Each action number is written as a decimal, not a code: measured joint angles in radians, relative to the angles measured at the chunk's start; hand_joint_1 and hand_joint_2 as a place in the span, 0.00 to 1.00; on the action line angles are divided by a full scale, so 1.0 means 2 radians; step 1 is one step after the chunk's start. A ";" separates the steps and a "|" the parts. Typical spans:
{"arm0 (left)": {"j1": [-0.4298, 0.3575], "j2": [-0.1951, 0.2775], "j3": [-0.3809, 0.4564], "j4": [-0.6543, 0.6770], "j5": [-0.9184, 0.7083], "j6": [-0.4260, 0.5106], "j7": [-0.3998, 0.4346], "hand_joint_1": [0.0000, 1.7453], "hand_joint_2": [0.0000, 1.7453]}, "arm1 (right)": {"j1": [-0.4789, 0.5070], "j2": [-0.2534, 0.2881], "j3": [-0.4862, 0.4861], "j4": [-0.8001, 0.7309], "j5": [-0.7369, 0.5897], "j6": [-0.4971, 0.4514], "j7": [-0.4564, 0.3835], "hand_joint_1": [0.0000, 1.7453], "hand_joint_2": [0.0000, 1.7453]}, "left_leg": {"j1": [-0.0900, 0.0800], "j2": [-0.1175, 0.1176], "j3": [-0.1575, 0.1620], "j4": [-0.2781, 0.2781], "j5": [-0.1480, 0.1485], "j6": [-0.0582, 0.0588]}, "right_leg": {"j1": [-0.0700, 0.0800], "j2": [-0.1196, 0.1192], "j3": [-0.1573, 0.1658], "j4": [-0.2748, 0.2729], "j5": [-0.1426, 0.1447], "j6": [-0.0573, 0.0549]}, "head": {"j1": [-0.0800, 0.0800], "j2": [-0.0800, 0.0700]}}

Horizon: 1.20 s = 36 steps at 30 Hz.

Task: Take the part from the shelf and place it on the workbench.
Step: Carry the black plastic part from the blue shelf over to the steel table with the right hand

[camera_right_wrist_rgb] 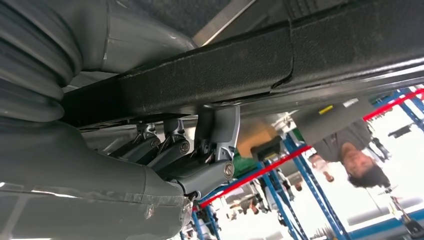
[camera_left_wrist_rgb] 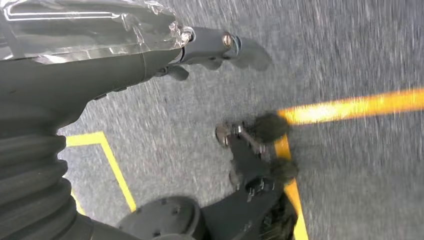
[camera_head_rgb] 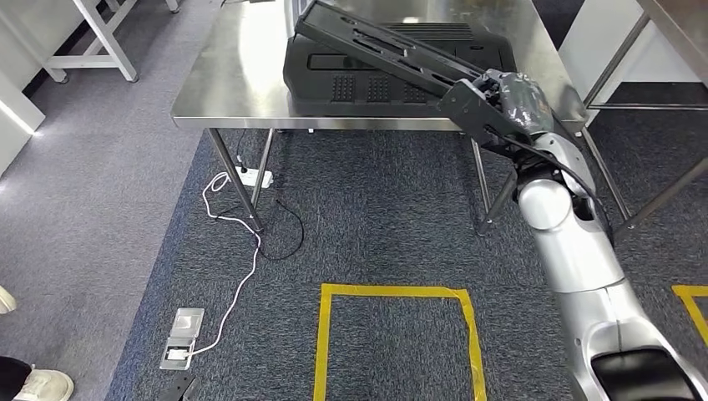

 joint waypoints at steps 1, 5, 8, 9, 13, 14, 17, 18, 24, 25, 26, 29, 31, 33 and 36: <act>0.000 -0.001 0.000 0.000 0.000 0.000 0.000 0.00 1.00 | 0.001 0.000 0.000 0.000 0.001 -0.001 0.001 1.00 1.00 | 0.001 0.002 0.006 -0.006 0.001 -0.001 | 0.000 -0.003 0.001 0.004 0.001 0.003 | -0.001 0.000; -0.001 -0.002 -0.002 0.000 0.000 -0.002 -0.001 0.00 1.00 | -0.004 0.000 0.000 0.001 0.005 -0.005 0.000 1.00 1.00 | 0.008 0.006 0.022 -0.017 -0.002 -0.002 | 0.000 -0.030 -0.039 0.083 -0.039 0.012 | 0.006 0.000; 0.001 -0.002 -0.003 0.000 0.000 -0.004 -0.002 0.00 1.00 | 0.000 0.000 0.000 0.003 0.007 -0.007 0.000 1.00 1.00 | 0.014 0.010 0.031 -0.015 -0.012 -0.007 | -0.006 -0.035 -0.072 0.120 -0.038 0.021 | 0.010 0.000; 0.001 -0.002 -0.003 0.000 0.000 -0.004 -0.002 0.00 1.00 | 0.000 0.000 0.000 0.004 0.007 -0.007 0.000 1.00 1.00 | 0.016 0.011 0.036 -0.014 -0.017 -0.010 | -0.008 -0.037 -0.066 0.096 -0.019 0.024 | 0.012 0.000; 0.000 -0.002 -0.004 0.000 0.000 -0.005 -0.003 0.00 1.00 | 0.000 0.000 0.000 0.007 0.007 -0.009 -0.002 1.00 1.00 | 0.019 0.014 0.051 -0.010 -0.036 -0.027 | -0.009 -0.047 -0.032 -0.003 0.023 0.026 | 0.024 0.000; 0.000 -0.002 -0.004 0.000 0.000 -0.005 -0.004 0.00 1.00 | 0.000 0.001 0.000 0.008 0.007 -0.010 -0.002 1.00 1.00 | 0.019 0.015 0.052 -0.009 -0.038 -0.030 | -0.007 -0.047 -0.033 -0.003 0.016 0.019 | 0.024 0.000; 0.000 -0.002 -0.006 0.000 -0.001 -0.005 -0.004 0.00 1.00 | 0.001 0.001 0.000 0.008 0.008 -0.011 -0.002 1.00 1.00 | 0.019 0.015 0.047 0.016 -0.035 -0.037 | -0.007 -0.042 -0.020 -0.005 0.008 0.000 | 0.020 0.000; -0.001 -0.002 -0.007 0.000 -0.001 -0.005 -0.004 0.00 1.00 | -0.001 0.001 0.000 0.008 0.008 -0.011 -0.002 1.00 1.00 | 0.019 0.015 0.035 0.041 -0.033 -0.038 | -0.007 -0.041 -0.013 -0.006 0.004 -0.003 | 0.018 0.000; 0.002 -0.002 -0.010 0.000 -0.001 -0.006 -0.004 0.00 1.00 | 0.001 0.003 0.000 0.009 0.008 -0.011 -0.004 1.00 1.00 | 0.009 0.014 -0.065 0.124 -0.086 -0.030 | 0.001 -0.034 0.040 -0.013 -0.033 -0.011 | 0.012 0.000; 0.002 -0.002 -0.010 0.000 -0.001 -0.006 -0.004 0.00 1.00 | 0.001 0.003 0.000 0.009 0.009 -0.011 -0.004 1.00 1.00 | 0.006 0.012 -0.065 0.097 -0.068 -0.023 | 0.003 -0.033 0.052 -0.015 -0.040 -0.012 | 0.012 0.000; 0.003 -0.001 -0.010 0.000 -0.001 -0.006 -0.004 0.00 1.00 | 0.001 0.004 0.000 0.010 0.009 -0.012 -0.004 1.00 1.00 | 0.001 0.008 -0.063 0.063 -0.030 -0.014 | 0.003 -0.032 0.063 -0.018 -0.046 -0.012 | 0.013 0.000; 0.006 0.002 -0.011 -0.001 -0.001 -0.006 -0.004 0.00 1.00 | 0.002 0.007 0.000 0.014 0.010 -0.013 -0.004 1.00 1.00 | -0.012 -0.004 -0.051 -0.001 0.053 0.003 | 0.002 -0.025 0.087 -0.029 -0.060 -0.008 | 0.019 0.000; 0.004 0.002 -0.011 -0.001 -0.001 -0.006 -0.004 0.00 1.00 | 0.000 0.008 0.000 0.015 0.010 -0.013 -0.004 1.00 1.00 | -0.011 -0.002 -0.035 -0.011 0.045 0.002 | 0.002 -0.024 0.090 -0.019 -0.053 -0.002 | 0.018 0.000; 0.000 0.002 -0.011 -0.001 -0.001 -0.005 -0.004 0.00 1.00 | -0.005 0.008 0.000 0.015 0.011 -0.014 -0.005 1.00 1.00 | -0.006 -0.001 -0.018 -0.016 0.037 0.003 | 0.003 -0.028 0.067 0.030 -0.038 0.003 | 0.020 0.000; 0.000 0.002 -0.011 -0.001 -0.001 -0.005 -0.005 0.00 1.00 | -0.004 0.009 0.000 0.015 0.011 -0.015 -0.005 1.00 1.00 | -0.001 0.001 0.004 -0.017 0.019 0.003 | 0.001 -0.034 -0.002 0.116 -0.065 0.011 | 0.026 0.000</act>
